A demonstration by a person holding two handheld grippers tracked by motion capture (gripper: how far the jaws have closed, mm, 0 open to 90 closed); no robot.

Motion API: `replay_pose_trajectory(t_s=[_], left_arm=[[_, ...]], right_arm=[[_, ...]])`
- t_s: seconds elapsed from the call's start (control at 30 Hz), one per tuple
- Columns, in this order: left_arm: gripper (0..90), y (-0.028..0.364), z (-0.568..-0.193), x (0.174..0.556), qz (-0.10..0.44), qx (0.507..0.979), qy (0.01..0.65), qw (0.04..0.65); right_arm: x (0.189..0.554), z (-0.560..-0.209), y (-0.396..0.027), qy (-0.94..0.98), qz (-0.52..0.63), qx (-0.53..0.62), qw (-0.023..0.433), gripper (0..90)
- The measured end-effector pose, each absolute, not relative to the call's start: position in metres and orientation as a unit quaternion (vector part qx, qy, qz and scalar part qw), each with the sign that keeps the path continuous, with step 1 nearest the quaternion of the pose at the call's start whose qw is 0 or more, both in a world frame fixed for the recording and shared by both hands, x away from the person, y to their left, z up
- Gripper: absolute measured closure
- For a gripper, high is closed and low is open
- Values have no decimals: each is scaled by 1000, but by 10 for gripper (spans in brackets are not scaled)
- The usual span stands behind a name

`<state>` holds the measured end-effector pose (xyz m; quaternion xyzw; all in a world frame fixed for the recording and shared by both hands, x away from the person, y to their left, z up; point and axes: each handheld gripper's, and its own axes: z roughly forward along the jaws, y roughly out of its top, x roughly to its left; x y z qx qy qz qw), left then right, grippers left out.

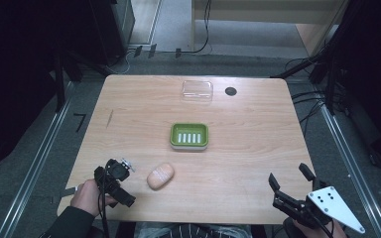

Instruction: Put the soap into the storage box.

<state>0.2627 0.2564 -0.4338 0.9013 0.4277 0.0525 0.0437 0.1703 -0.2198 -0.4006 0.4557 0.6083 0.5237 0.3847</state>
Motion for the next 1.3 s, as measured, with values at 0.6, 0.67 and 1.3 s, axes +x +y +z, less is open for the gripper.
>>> replay_pose_trajectory(t_s=[0.6,0.67,1.3], left_arm=[[0,236,-430,268,67,914,396,63],[0,232,-430,269,72,915,392,63],[0,198,-423,293,54,927,364,78]], right_arm=[[174,-399,-213,615,518,451,387,132],[174,-399,-213,617,518,449,387,132],[175,-401,-216,614,518,455,384,132]])
